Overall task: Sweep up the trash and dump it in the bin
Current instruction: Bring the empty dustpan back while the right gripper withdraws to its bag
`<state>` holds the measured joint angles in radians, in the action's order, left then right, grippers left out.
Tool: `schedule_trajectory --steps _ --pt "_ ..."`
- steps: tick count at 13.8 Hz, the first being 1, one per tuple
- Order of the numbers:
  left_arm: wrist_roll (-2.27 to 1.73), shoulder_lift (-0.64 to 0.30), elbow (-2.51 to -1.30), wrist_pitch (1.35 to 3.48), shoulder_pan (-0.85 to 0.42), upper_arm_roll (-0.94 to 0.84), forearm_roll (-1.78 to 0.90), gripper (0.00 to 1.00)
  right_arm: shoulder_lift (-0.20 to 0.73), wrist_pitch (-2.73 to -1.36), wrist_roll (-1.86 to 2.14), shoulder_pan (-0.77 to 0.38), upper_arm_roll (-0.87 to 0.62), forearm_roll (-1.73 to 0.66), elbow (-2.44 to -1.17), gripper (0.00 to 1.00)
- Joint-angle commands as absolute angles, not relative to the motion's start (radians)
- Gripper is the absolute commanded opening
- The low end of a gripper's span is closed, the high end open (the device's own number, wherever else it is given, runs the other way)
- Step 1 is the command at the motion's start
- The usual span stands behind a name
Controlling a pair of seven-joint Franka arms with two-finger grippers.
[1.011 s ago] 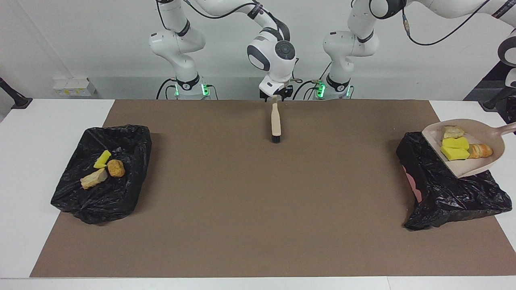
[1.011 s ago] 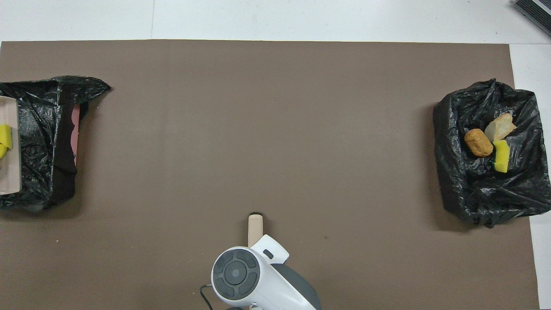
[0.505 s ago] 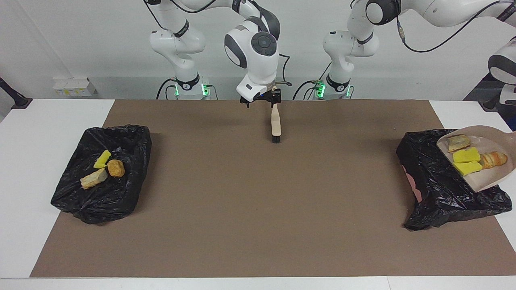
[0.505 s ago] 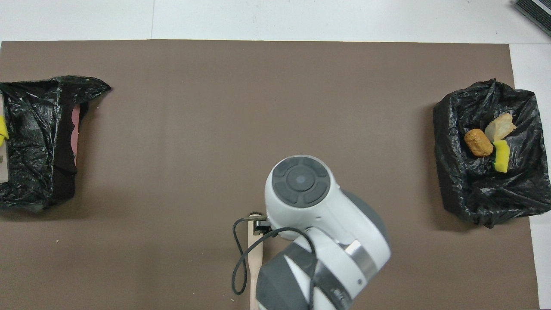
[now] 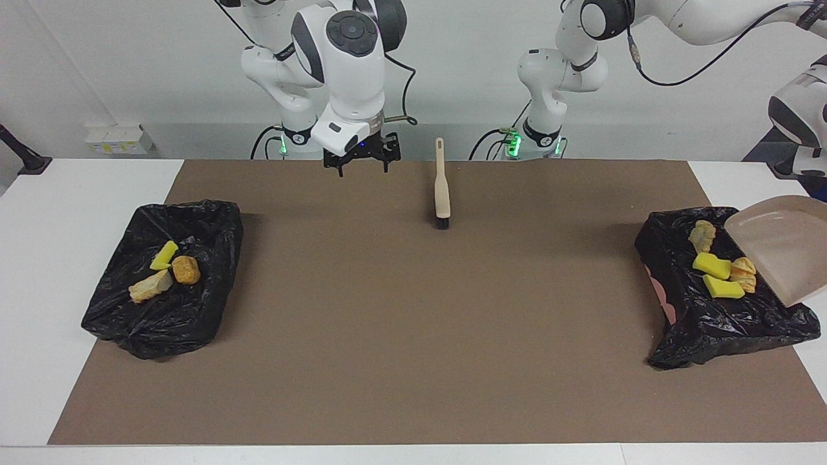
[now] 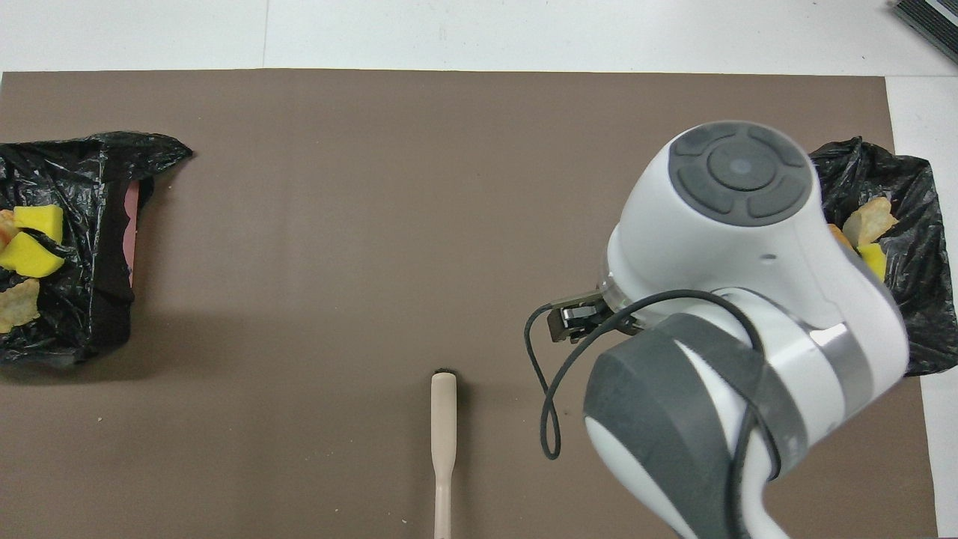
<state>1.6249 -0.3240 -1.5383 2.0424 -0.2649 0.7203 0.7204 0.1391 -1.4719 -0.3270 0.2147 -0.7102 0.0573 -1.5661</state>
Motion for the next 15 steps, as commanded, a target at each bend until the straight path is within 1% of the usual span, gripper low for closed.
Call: schedule_trajectory --steps 1,3,4,6,9,11,13,15 --pt "1.600 -0.278 -1.537 1.965 -0.308 0.729 0.795 0.00 0.137 -1.444 -0.279 0.241 -0.723 0.084 -1.543 1.00" --pt "1.598 -0.229 -1.536 1.890 -0.311 0.700 0.793 0.00 0.133 -1.416 -0.252 0.273 -0.709 0.086 -1.536 1.00" --pt "1.595 -0.200 -1.539 1.872 -0.311 0.668 0.789 0.00 0.133 -1.399 -0.198 0.273 -0.686 0.090 -1.511 1.00" --pt "1.566 -0.180 -1.539 1.810 -0.311 0.620 0.778 0.00 0.130 -1.381 -0.100 0.243 -0.583 0.098 -1.468 1.00" --pt "1.429 -0.146 -1.554 1.680 -0.296 0.499 0.683 0.00 0.104 -1.382 0.003 0.161 -0.384 0.098 -1.463 1.00" --pt "1.337 -0.115 -1.591 1.623 -0.298 0.450 0.567 0.00 0.101 -1.388 0.090 0.103 -0.237 0.097 -1.462 1.00" --pt "1.182 -0.074 -1.641 1.583 -0.296 0.356 0.497 0.00 0.087 -1.399 0.107 0.092 -0.154 0.097 -1.462 1.00" --pt "0.967 -0.022 -1.713 1.565 -0.293 0.257 0.422 0.00 0.071 -1.399 0.104 0.091 -0.106 0.095 -1.463 1.00"
